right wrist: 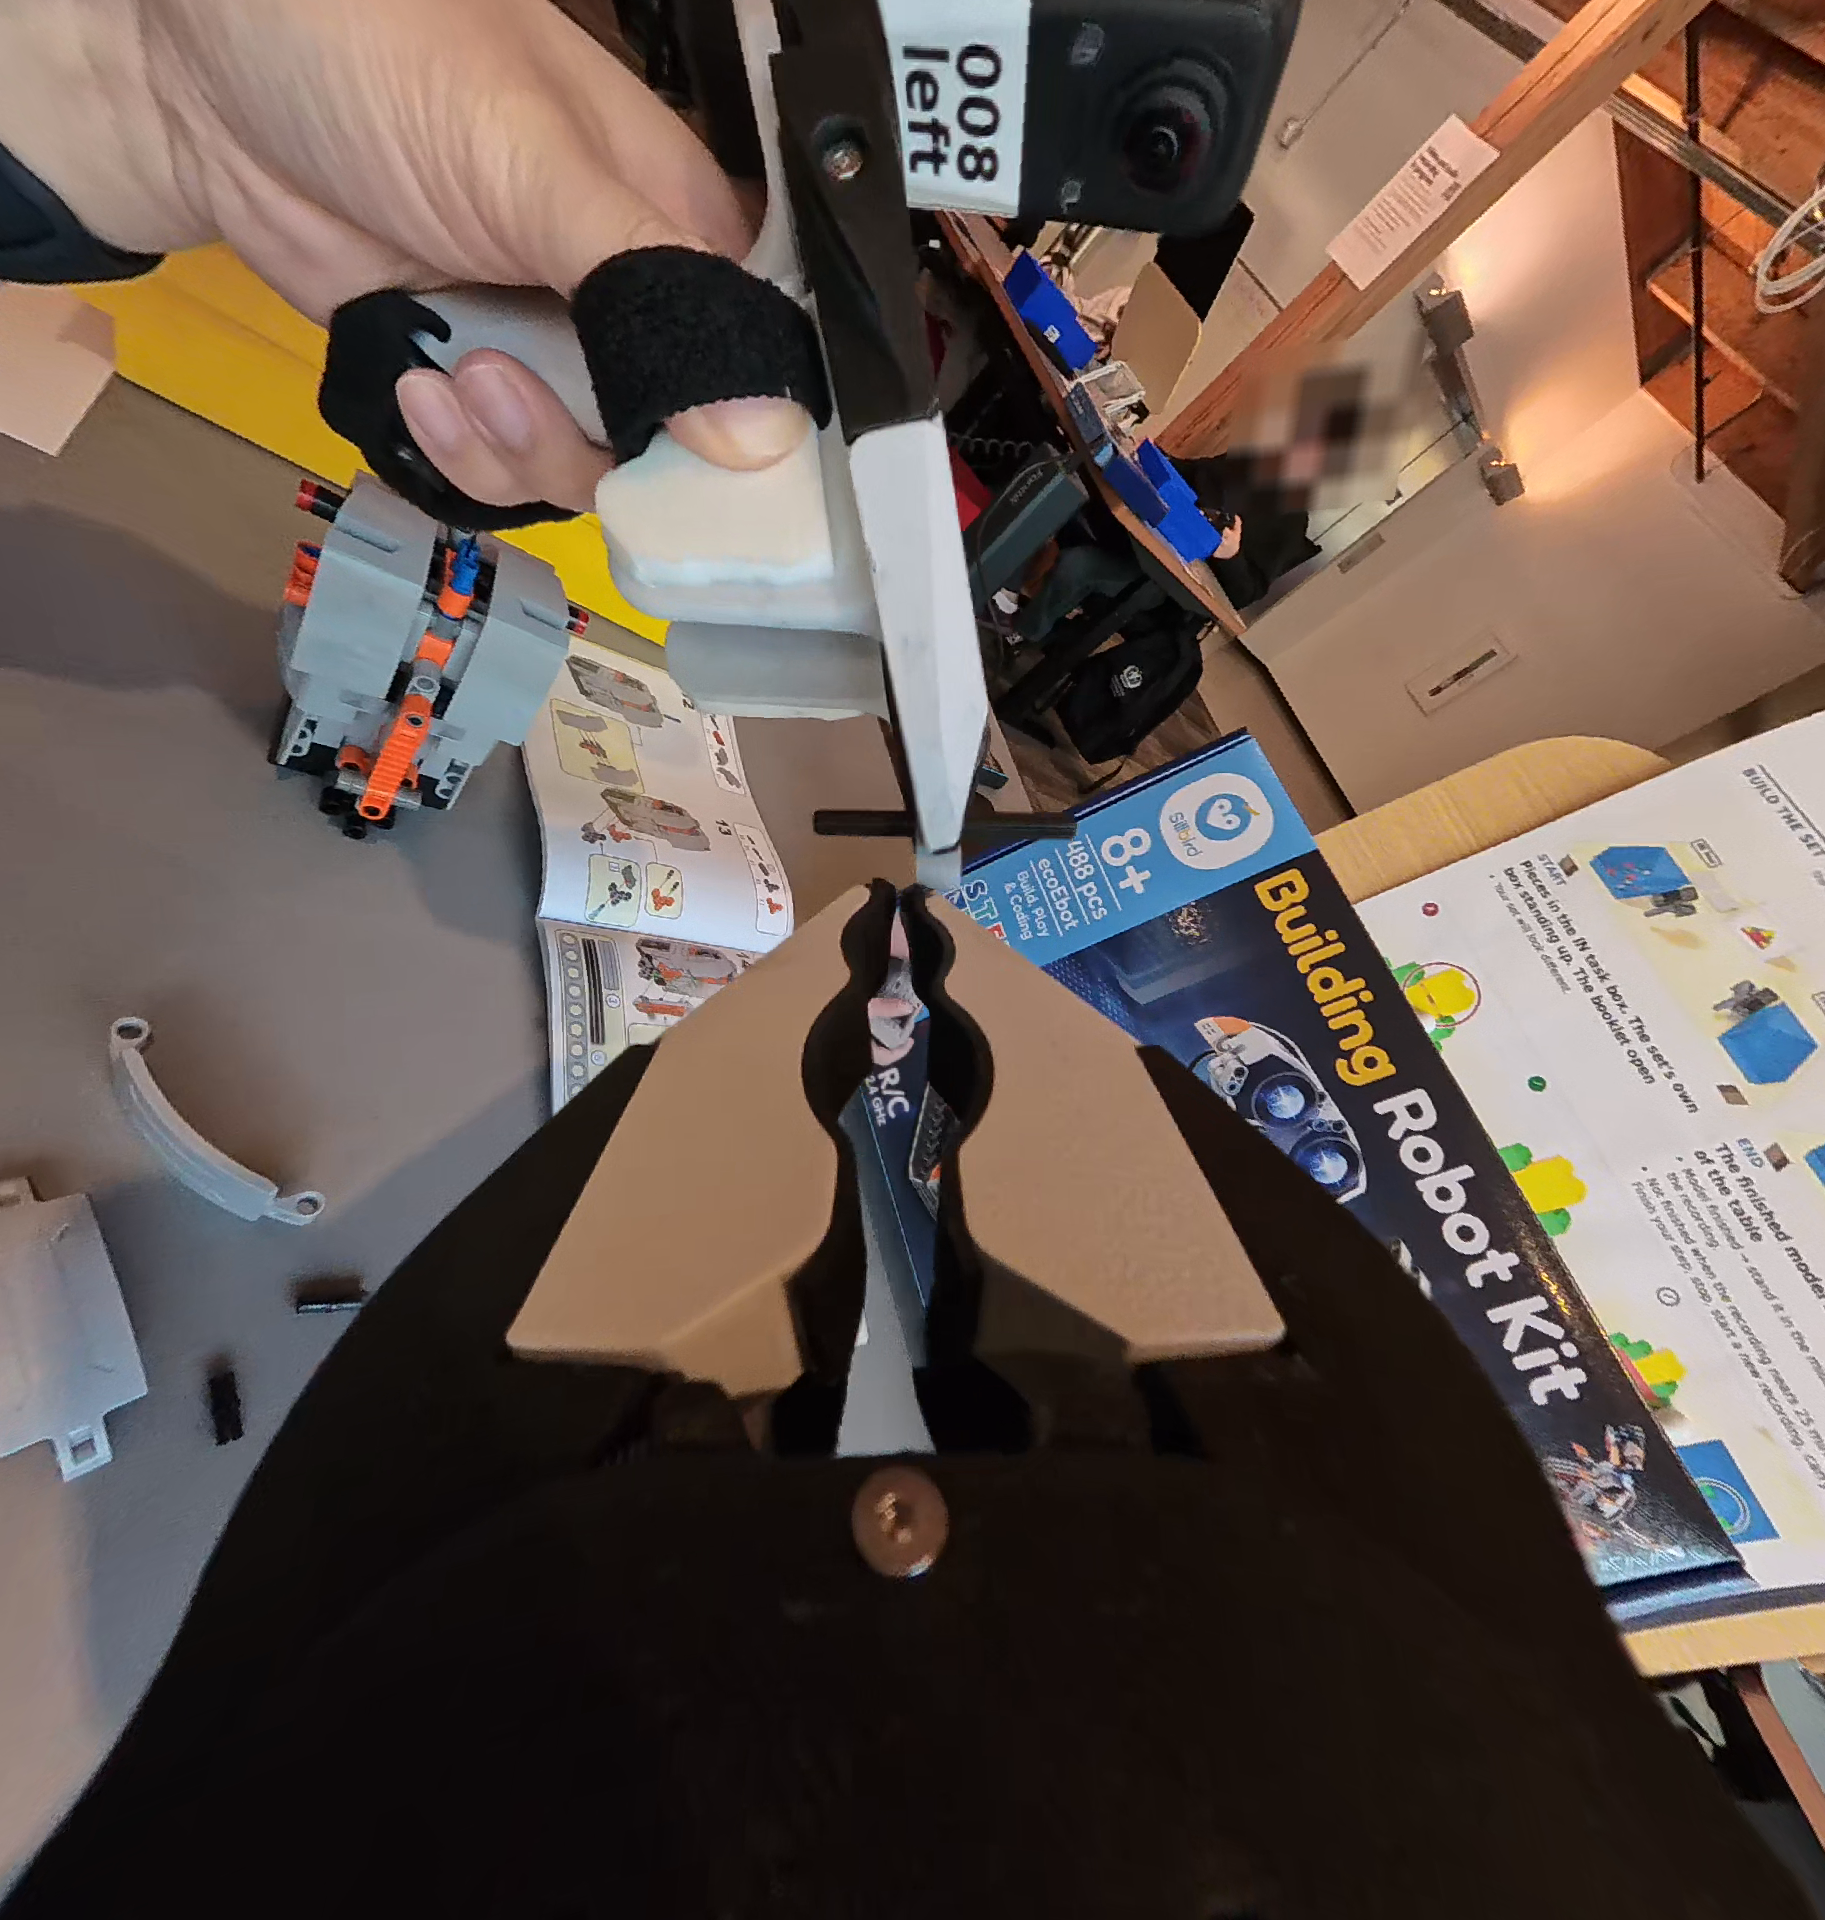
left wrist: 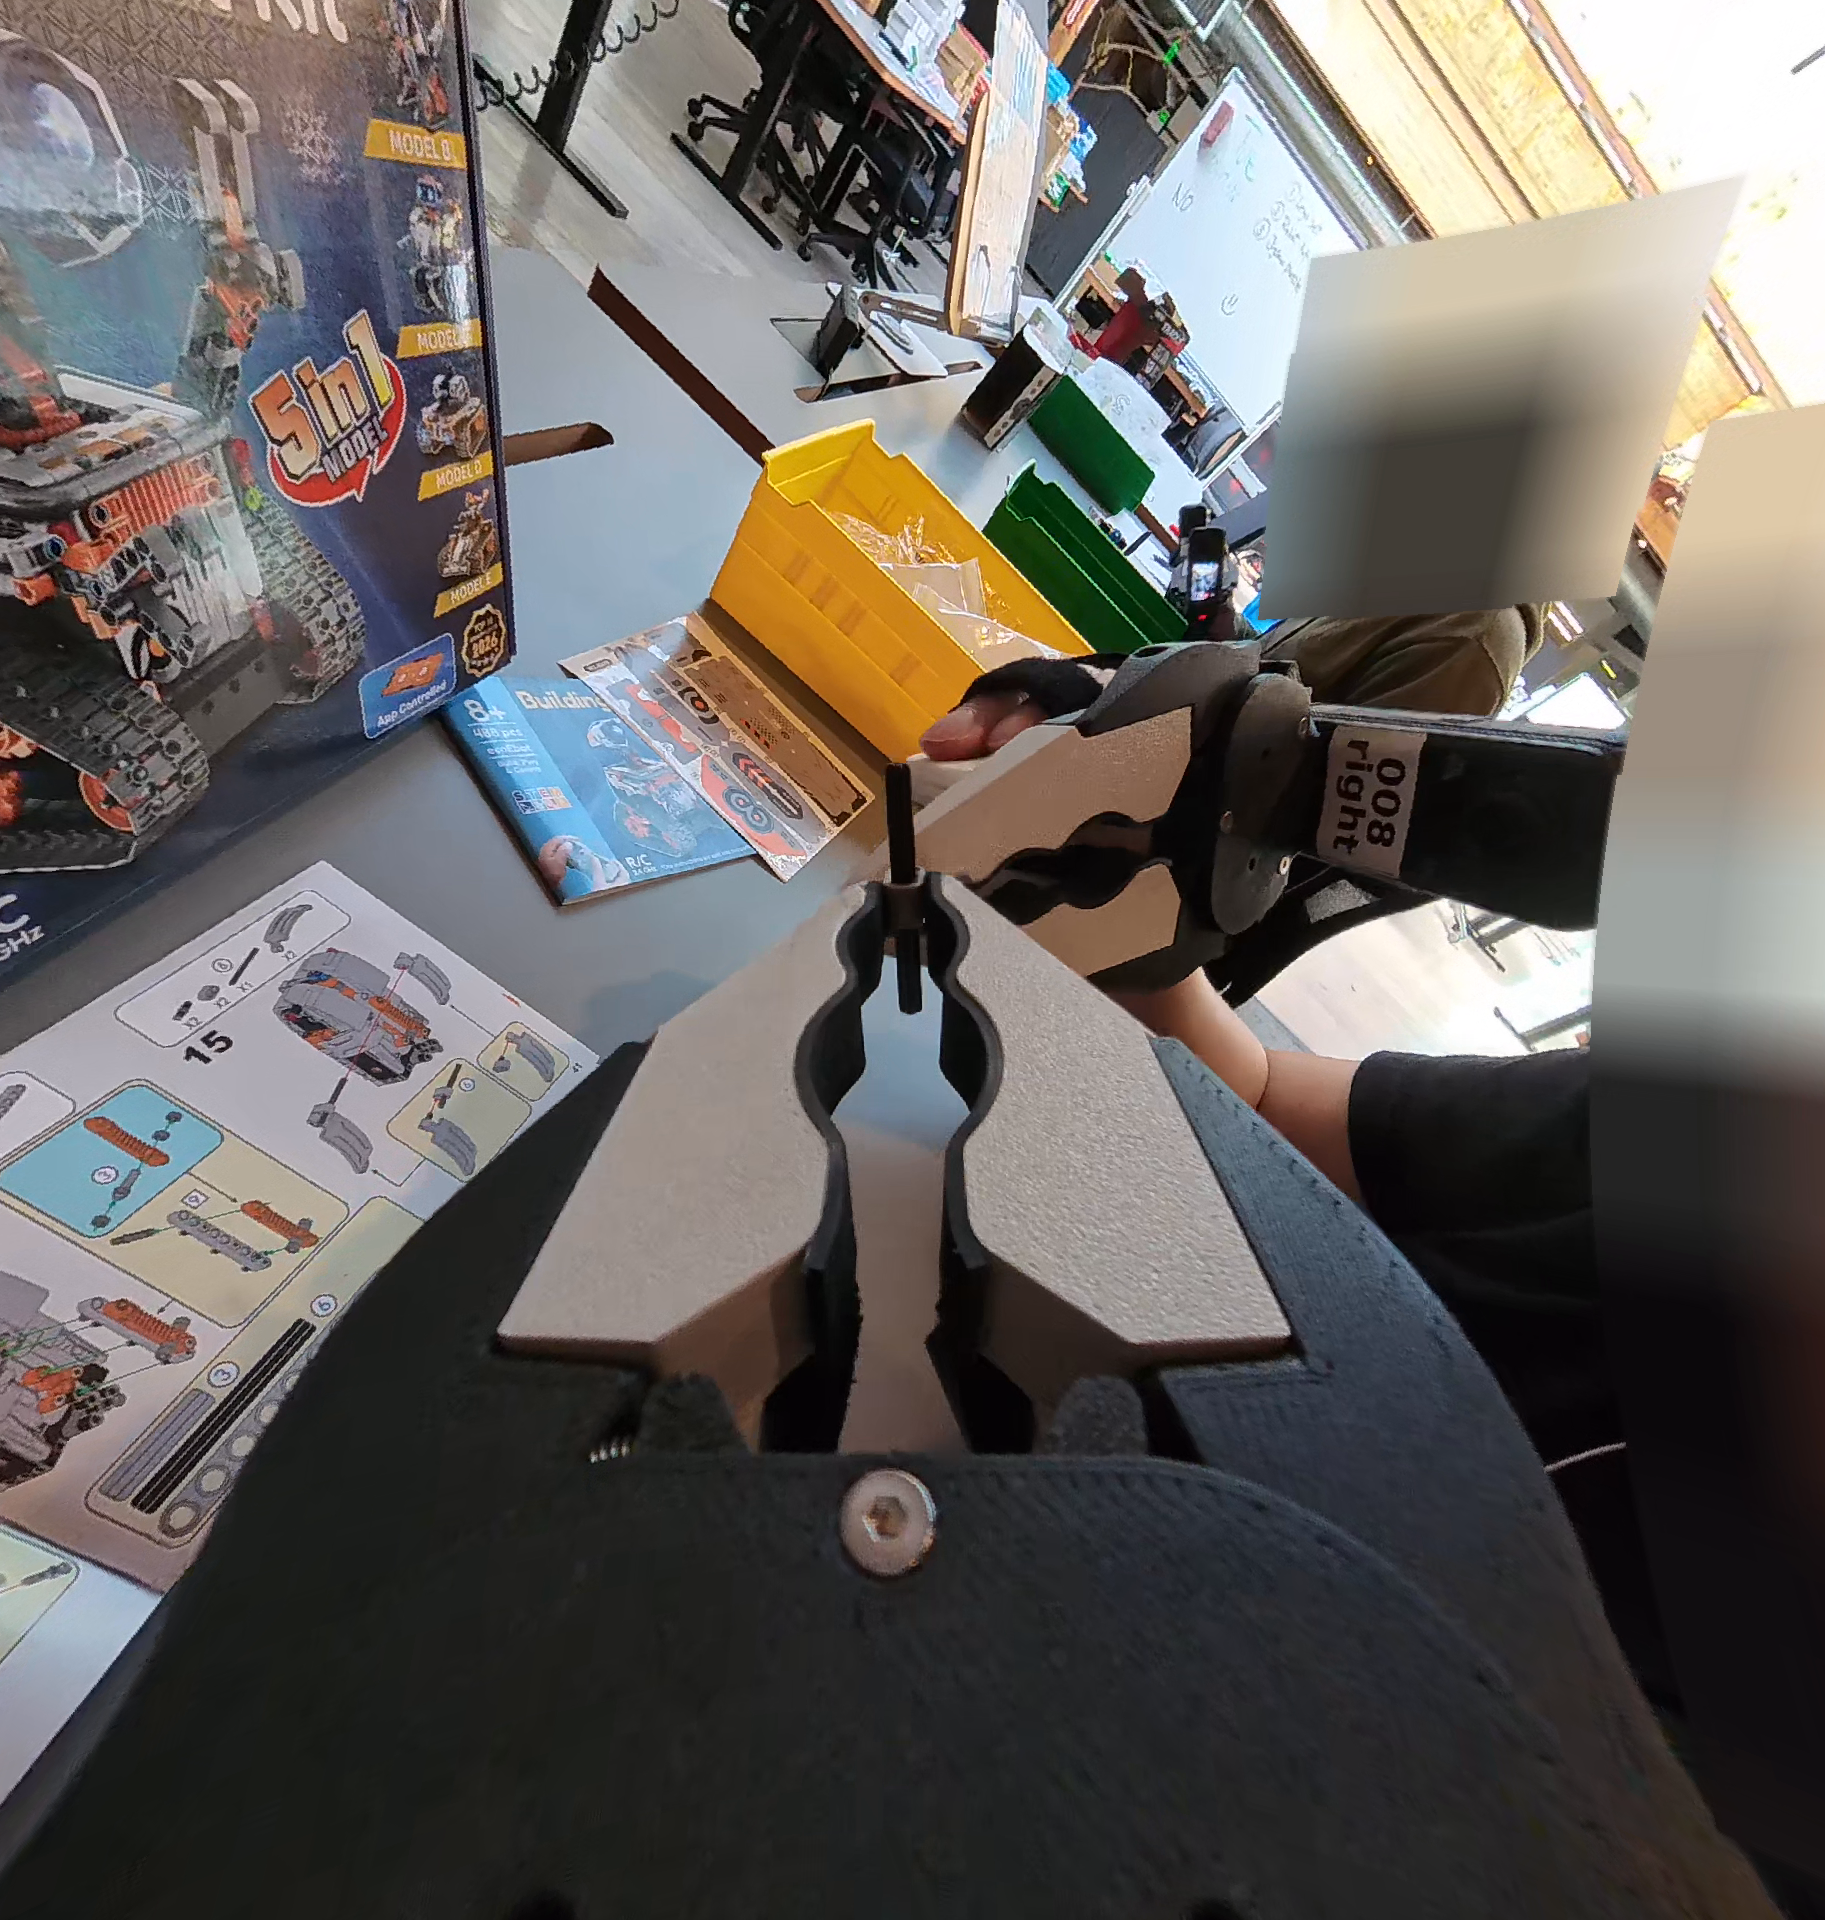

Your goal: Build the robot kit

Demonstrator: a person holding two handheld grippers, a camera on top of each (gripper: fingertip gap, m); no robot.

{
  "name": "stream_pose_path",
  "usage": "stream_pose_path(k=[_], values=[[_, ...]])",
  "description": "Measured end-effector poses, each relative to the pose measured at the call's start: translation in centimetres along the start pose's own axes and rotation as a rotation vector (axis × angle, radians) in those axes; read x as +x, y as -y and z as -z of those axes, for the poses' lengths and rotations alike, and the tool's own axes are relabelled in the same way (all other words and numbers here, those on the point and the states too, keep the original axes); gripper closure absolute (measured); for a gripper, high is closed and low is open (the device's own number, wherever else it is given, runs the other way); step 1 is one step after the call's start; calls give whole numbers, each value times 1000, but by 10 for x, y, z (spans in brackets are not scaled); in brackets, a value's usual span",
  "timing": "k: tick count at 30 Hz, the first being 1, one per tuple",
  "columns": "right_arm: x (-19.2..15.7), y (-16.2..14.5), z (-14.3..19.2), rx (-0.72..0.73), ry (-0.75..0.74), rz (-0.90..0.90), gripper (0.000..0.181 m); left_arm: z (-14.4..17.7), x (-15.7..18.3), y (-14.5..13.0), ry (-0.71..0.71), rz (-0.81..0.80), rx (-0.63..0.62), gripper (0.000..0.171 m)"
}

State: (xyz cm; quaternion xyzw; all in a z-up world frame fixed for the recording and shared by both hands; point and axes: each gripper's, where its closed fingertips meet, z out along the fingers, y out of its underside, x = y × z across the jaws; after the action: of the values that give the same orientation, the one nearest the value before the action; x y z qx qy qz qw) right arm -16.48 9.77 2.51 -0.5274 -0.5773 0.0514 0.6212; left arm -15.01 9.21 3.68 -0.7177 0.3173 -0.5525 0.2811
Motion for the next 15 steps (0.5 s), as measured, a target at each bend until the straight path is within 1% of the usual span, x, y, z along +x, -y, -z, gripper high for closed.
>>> stream_pose_path(k=[2, 4, 6, 8, 11, 13, 15], values=[[-1, 1, 1, 10, 10, -6, 177, 0, -1, 3, -1, 3, 19, 167], [-7, 2, 2, 18, 57, -25, 166, 1, -2, 6, -2, 7, 41, 167], [-5, 1, 1, 12, 61, -59, 157, 3, -3, 9, 3, 13, 63, 167], [-5, 4, 0, 20, 63, -87, 156, 4, -5, 12, 6, 22, 86, 167], [0, 12, -3, 38, 17, -112, 156, 5, -7, 17, 12, 29, 122, 167], [6, 14, -4, 28, -40, -102, 158, 7, -7, 21, 16, 30, 151, 167], [7, 13, -3, 6, -49, -84, 158, 9, -7, 22, 13, 34, 155, 167]])
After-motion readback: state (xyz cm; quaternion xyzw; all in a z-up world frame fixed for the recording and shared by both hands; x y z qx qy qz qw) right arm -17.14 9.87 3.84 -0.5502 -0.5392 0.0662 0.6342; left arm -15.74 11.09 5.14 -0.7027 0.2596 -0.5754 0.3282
